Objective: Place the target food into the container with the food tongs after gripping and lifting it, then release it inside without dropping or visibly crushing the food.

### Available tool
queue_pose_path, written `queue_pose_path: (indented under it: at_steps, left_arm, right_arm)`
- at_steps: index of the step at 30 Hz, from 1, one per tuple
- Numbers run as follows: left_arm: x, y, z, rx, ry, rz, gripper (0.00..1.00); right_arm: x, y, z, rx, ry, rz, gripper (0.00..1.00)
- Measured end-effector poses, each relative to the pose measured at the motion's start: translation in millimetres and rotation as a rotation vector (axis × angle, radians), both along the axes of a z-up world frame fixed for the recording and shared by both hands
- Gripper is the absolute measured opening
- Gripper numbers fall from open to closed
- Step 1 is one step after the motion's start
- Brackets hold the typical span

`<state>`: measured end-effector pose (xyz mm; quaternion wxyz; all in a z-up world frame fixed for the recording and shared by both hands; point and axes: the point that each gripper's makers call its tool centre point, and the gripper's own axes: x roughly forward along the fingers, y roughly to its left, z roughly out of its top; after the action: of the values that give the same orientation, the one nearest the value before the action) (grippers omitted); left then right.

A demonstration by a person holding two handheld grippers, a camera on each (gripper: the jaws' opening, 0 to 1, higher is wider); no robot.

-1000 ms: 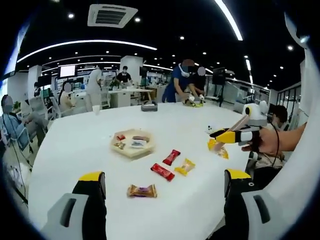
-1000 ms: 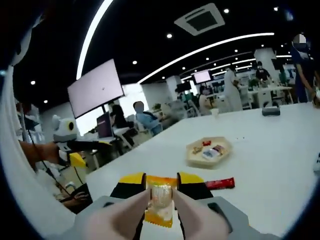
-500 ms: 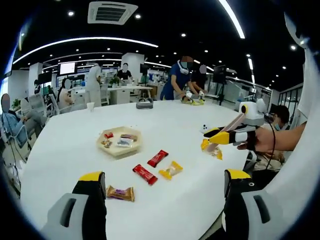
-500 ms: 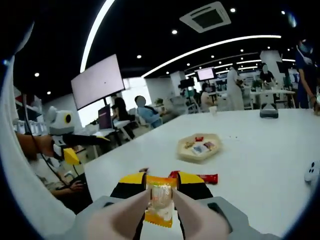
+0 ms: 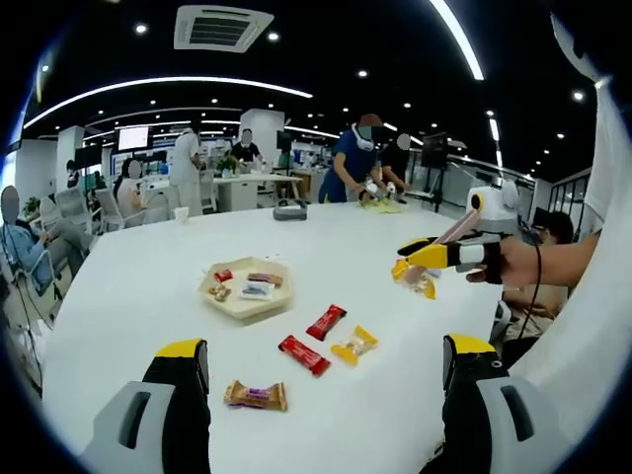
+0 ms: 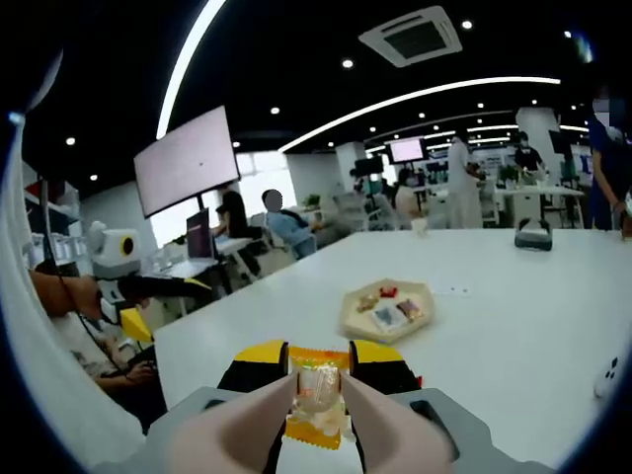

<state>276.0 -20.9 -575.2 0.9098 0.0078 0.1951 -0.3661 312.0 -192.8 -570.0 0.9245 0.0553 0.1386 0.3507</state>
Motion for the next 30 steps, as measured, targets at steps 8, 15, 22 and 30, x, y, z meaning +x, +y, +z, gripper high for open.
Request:
queue_pose_path:
  at_steps: [8,15,22,30]
  left_arm:
    - [24.9,20.9,8.7,-0.003,-0.043,-0.068,0.99]
    - [36.0,40.4,6.8,-0.005,-0.061,-0.140,0.99]
    - [34.4,50.8,3.7,-0.006,-0.059,-0.200,0.99]
    - [34.4,45.9,2.3,-0.082,-0.056,-0.180,0.93]
  right_arm:
    - [29.7,14.6,13.2,-0.007,-0.015,-0.087,0.23]
    - [46.5,22.6,16.8,-0.037,-0.029,-0.164,0.24]
    - [50.8,35.8,28.0,-0.042,-0.050,-0.217,0.24]
    - [57.4,45.7,28.2,-0.059,-0.048,-0.219,0.24]
